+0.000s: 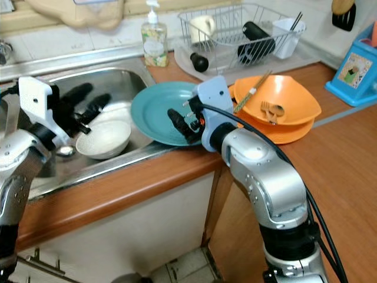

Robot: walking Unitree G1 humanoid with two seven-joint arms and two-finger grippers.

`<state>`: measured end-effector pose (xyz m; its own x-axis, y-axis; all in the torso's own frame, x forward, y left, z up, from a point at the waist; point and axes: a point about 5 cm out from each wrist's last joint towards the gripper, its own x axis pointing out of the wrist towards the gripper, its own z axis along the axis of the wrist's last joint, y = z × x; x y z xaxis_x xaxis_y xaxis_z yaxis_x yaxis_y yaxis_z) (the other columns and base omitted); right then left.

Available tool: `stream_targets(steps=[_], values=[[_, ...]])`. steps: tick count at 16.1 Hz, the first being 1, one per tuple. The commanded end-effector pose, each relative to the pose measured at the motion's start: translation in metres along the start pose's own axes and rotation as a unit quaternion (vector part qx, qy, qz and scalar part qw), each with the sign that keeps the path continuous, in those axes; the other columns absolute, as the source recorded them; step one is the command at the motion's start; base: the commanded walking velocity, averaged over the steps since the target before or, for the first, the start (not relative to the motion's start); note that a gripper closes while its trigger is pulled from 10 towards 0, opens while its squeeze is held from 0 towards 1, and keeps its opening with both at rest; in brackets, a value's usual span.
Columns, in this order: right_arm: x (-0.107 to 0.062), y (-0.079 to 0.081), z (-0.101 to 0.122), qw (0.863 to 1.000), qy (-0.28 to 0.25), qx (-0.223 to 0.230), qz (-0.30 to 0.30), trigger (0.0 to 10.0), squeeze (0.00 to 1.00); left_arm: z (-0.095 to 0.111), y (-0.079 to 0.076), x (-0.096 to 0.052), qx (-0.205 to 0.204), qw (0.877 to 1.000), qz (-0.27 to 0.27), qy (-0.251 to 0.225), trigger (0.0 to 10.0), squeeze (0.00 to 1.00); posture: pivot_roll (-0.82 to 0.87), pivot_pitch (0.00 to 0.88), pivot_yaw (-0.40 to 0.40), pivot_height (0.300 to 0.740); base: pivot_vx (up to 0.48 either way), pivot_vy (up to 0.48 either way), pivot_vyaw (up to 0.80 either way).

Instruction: Kitchen organization

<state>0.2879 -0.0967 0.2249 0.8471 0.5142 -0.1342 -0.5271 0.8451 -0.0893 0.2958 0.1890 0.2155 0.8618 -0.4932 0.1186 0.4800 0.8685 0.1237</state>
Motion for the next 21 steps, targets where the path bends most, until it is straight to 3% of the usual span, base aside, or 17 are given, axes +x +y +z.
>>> stream_targets(steps=[1,2,3,12,15,19,21], values=[[-0.002,-0.001,-0.001,1.000,0.011,0.004,-0.016,10.0,1.00,0.003,-0.006,0.001,-0.001,1.000,-0.023,-0.002,10.0,0.00,-0.11,0.000,0.038,0.740,0.000,0.000,0.00],[-0.002,-0.002,-0.004,0.999,0.021,0.010,-0.024,10.0,1.00,0.004,-0.009,0.001,-0.005,0.999,-0.033,-0.004,10.0,0.00,-0.11,0.000,0.035,0.740,0.000,0.000,0.00],[-0.002,-0.002,-0.005,0.998,0.026,0.047,-0.026,10.0,1.00,0.004,-0.011,0.002,-0.006,0.999,-0.035,-0.005,10.0,0.00,-0.11,0.000,0.034,0.740,0.000,0.000,0.00],[0.004,-0.005,0.006,0.997,-0.001,0.000,-0.074,10.0,1.00,0.000,-0.024,0.005,-0.013,0.998,-0.065,0.006,10.0,0.00,-0.11,0.000,0.036,0.740,0.000,0.000,0.00],[0.005,-0.014,0.010,0.993,-0.011,-0.001,-0.119,10.0,1.00,0.000,-0.026,0.006,-0.015,0.997,-0.069,0.006,10.0,0.00,-0.11,0.000,0.034,0.740,0.000,0.000,0.00],[0.007,-0.008,0.009,0.995,0.003,-0.004,-0.096,10.0,1.00,-0.004,-0.033,0.003,-0.020,0.995,-0.092,0.016,10.0,0.00,-0.11,0.000,0.031,0.740,0.000,0.000,0.00],[0.008,-0.005,0.011,0.995,-0.015,0.006,-0.095,10.0,1.00,-0.004,-0.033,0.002,-0.020,0.995,-0.093,0.016,10.0,0.00,-0.11,0.000,0.029,0.740,0.000,0.000,0.00]])
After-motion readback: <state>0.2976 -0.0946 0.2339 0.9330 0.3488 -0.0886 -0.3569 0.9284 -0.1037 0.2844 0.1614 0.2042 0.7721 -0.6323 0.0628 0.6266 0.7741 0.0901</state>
